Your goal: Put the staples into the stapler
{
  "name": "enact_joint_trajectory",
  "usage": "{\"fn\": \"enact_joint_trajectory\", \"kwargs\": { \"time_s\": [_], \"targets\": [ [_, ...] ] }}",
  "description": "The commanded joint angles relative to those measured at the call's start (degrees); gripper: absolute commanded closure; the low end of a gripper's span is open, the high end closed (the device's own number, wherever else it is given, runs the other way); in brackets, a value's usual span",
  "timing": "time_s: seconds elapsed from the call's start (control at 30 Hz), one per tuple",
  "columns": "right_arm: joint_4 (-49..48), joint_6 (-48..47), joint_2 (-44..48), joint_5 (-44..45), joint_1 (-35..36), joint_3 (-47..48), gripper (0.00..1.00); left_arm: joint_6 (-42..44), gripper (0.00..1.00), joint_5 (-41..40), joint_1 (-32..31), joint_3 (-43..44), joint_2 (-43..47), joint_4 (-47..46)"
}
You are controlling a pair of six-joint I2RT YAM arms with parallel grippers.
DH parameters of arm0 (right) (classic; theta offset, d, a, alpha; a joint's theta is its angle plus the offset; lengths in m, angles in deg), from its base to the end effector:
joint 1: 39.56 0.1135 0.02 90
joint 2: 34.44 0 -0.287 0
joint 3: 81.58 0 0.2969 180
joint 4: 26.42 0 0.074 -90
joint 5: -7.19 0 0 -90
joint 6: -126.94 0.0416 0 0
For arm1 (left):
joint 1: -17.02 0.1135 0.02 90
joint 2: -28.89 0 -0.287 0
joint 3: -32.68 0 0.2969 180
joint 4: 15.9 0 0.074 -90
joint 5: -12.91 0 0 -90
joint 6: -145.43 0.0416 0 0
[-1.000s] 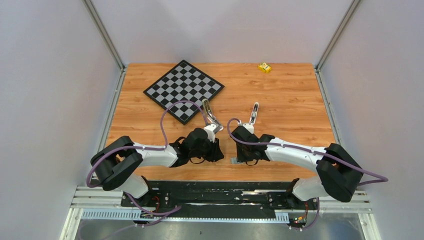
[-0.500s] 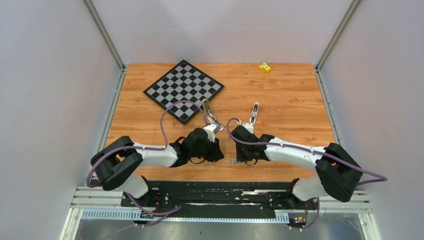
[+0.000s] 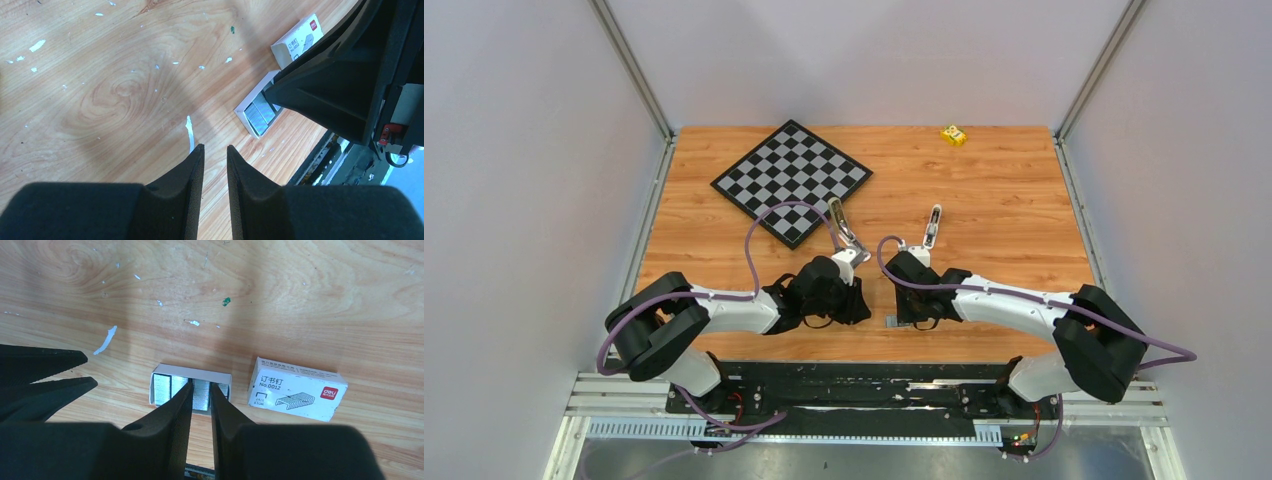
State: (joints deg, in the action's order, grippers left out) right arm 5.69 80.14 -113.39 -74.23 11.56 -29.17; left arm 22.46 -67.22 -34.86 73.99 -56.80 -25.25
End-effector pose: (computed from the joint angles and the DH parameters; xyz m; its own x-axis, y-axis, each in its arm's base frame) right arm 0.1872 0.2223 0.1642 -0.8843 -0.0184 -0.4665 -0.1587 0.9516 0.2633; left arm 0.1825 -0.2442 0.1260 -0.7662 0.1080 -0.6334 0.5301 0.6633 -0.5282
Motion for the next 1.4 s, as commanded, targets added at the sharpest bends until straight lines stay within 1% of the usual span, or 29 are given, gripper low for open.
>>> {"fn": "enact_joint_trajectory", "kwargs": {
  "time_s": [0.0,0.27,0.47,0.73,1.0,1.23,1.37],
  "targets": [
    [3.0,0.2,-1.1,0.4,0.8,-0.2,0.78,0.7,0.75,-0.5,0.3,0.1,0.5,-0.2],
    [3.2,0.3,-1.6,0.1,0.8,-0.3,0.80,0.5,0.75,-0.6,0.3,0.0,0.5,-0.4],
    [3.5,0.4,-1.7,0.0,0.8,-0.2,0.76,0.4,0.75,-0.7,0.3,0.0,0.8,-0.3],
    [3.6,0.0,-0.1,0.5,0.8,-0.4,0.83,0.3,0.74,-0.8,0.3,-0.1,1.2,-0.3],
    [4.0,0.1,2.6,0.7,0.8,-0.5,0.85,0.2,0.74,-0.9,0.3,-0.1,1.1,-0.5],
    [4.2,-0.1,2.9,0.9,0.8,-0.5,0.85,0.2,0.74,-0.8,0.3,-0.1,0.9,-0.5],
    [4.2,-0.1,2.5,0.9,0.8,-0.7,0.81,0.2,0.74,-0.7,0.3,0.0,0.5,-0.7]
  ]
}}
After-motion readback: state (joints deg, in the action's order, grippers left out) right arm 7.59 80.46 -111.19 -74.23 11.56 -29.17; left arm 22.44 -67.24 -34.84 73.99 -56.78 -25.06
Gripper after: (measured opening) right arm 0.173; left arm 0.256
